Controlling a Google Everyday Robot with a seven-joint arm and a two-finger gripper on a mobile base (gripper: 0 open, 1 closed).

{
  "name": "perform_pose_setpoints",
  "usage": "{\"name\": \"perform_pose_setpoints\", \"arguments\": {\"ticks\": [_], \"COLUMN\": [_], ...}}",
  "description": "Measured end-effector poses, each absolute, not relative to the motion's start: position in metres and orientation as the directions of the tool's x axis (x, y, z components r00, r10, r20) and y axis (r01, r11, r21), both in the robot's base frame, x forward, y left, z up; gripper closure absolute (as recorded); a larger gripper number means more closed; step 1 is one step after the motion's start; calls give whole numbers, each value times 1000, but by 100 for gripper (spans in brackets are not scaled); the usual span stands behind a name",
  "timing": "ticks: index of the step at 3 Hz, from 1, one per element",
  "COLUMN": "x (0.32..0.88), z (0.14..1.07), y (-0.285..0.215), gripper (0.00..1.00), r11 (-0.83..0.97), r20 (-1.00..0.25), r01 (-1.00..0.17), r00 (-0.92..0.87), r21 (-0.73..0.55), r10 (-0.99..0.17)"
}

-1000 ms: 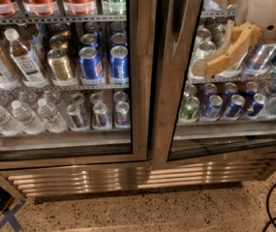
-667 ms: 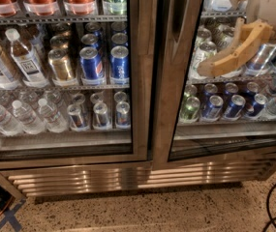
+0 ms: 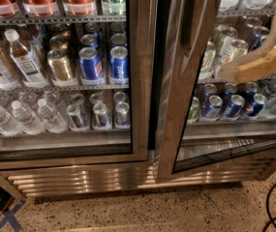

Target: Open right fridge door

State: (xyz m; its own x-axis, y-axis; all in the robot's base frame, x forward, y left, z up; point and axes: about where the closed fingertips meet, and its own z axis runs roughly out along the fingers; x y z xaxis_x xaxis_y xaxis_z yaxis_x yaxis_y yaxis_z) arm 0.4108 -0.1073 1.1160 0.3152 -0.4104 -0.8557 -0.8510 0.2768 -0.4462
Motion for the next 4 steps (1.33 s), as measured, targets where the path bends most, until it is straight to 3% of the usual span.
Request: {"name": "perform_pose_setpoints", "arguments": {"ticks": [1,3,4], "x": [391,365,364], "z": [1128,1145,1146], "y": [-120,-126,-126], "gripper": [0,0,0], "r11": [338,386,384], "r20": [-831,-667,-664], "r01": [-811,-686,-685], "r00": [291,196,196], "r21": [-478,-617,-619], "r10": [-474,-719,-721]}}
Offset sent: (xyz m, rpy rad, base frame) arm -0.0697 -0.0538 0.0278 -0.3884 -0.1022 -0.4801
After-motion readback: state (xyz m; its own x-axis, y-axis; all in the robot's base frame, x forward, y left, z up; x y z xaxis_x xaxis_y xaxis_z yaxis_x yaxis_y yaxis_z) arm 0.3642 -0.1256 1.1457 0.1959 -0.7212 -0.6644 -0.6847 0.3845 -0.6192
